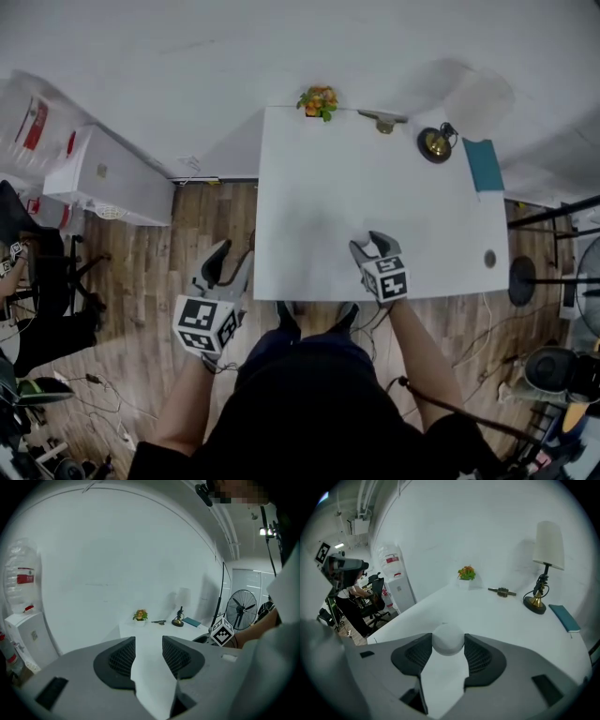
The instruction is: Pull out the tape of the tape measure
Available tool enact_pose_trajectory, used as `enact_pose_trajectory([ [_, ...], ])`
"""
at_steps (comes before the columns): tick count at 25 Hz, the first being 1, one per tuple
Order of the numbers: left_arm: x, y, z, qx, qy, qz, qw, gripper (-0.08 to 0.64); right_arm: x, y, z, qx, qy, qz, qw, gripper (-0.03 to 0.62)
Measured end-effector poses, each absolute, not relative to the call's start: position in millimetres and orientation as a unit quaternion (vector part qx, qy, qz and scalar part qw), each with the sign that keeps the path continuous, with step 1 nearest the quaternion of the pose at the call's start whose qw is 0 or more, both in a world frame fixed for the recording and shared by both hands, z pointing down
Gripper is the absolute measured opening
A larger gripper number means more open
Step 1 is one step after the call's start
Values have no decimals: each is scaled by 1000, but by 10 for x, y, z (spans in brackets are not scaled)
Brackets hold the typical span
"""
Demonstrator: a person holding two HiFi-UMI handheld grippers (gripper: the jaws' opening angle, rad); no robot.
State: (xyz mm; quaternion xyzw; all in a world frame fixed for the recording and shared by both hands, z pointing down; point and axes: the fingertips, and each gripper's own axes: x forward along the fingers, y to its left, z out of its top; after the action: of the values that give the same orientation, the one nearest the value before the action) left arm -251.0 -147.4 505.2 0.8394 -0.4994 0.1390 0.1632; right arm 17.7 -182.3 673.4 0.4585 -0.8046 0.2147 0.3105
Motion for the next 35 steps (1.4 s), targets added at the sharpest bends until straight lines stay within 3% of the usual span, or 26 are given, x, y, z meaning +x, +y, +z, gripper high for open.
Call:
enact_pose_trajectory([
  [9, -1656, -1558, 4618, 888, -425, 149, 89, 176, 476, -1879, 5311, 476, -843, 107, 227, 220],
  [17, -788, -1561, 3614, 939, -318, 111, -64, 175, 447, -1808, 3863, 437, -879, -34, 188, 220],
  [23, -495, -1508, 3094, 932, -288, 105, -191, 156, 217, -1654, 3338, 403, -884, -128, 201, 221],
  [27, -397, -1448, 3068, 936, -266, 109, -204, 92, 32, -1545, 3220, 380, -892, -148, 194, 219],
  [35, -399, -1464, 3113, 938, -259, 110, -201, 83, -173, -1514, 3203, 340, -901, -185, 196, 220],
])
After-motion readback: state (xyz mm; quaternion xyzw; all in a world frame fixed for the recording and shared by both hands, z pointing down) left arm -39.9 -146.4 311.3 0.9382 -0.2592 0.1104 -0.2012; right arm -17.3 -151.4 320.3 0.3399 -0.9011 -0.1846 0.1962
